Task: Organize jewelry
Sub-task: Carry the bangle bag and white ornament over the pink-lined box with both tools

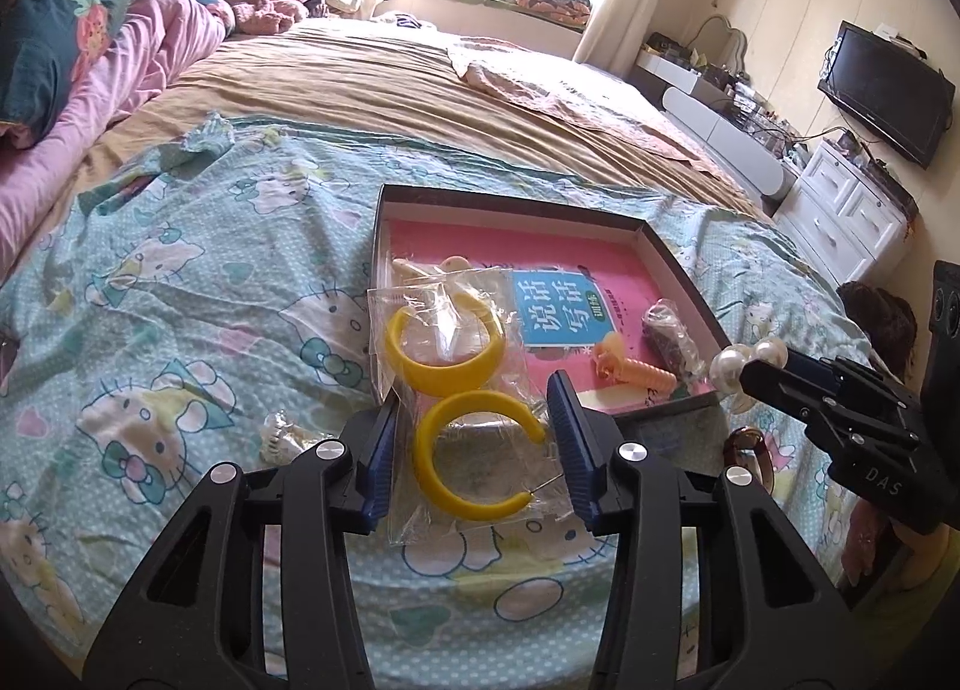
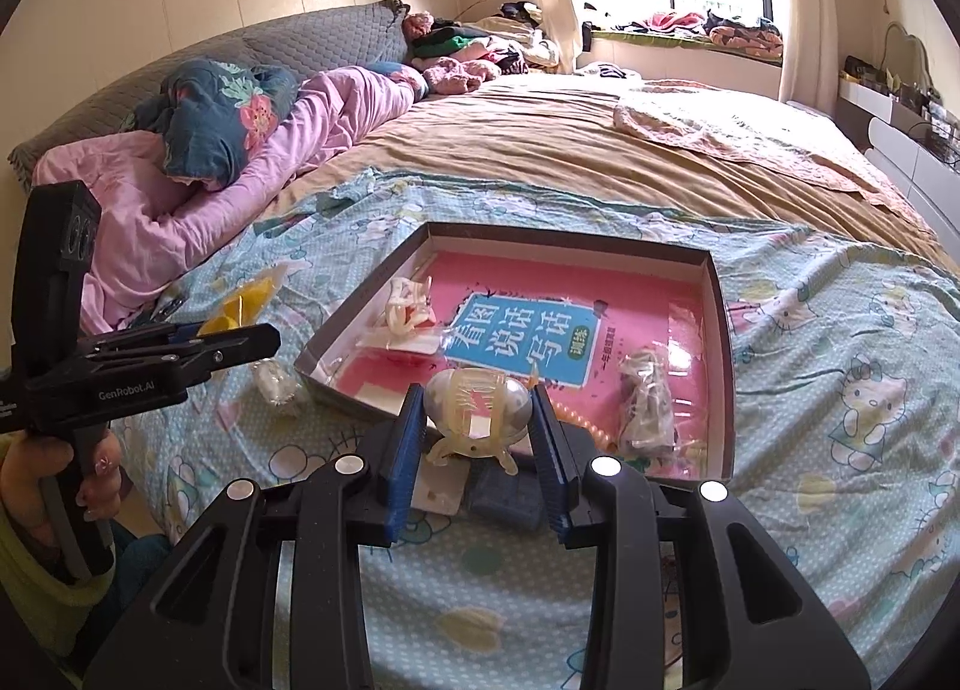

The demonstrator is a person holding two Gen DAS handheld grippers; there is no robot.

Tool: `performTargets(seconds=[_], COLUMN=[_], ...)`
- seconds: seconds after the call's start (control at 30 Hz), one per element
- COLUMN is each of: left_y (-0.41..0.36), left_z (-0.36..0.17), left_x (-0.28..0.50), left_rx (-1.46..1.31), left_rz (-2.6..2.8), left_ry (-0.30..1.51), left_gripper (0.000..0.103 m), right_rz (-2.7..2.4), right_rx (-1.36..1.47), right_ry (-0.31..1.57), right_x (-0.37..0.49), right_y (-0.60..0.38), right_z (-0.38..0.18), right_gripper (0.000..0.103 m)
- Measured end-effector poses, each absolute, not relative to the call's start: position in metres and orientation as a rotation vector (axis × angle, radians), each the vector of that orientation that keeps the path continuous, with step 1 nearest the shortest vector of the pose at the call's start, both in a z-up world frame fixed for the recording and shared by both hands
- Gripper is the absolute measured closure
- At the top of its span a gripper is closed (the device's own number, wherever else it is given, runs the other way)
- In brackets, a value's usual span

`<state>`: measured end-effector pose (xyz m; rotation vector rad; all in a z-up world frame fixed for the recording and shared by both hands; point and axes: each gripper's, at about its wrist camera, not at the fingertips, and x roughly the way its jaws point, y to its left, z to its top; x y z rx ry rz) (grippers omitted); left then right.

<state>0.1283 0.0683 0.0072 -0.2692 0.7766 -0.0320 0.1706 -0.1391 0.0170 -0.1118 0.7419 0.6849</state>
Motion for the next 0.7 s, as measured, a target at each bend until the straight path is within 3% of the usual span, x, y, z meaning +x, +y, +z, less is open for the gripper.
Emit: performTargets(seconds=[0.7], left_y=[0.103], left_z=[0.011], left_x=[0.173], left_rx=[-0.348], left_rz=[-0.008], left_ry=[0.793], left_gripper=[0.067], right_rz=[0.632], right_rx=[-0.088], right_ry=[0.725], right_x=[0.221], right_y=[-0.133], right_z=[0.019], right_gripper=[0.070])
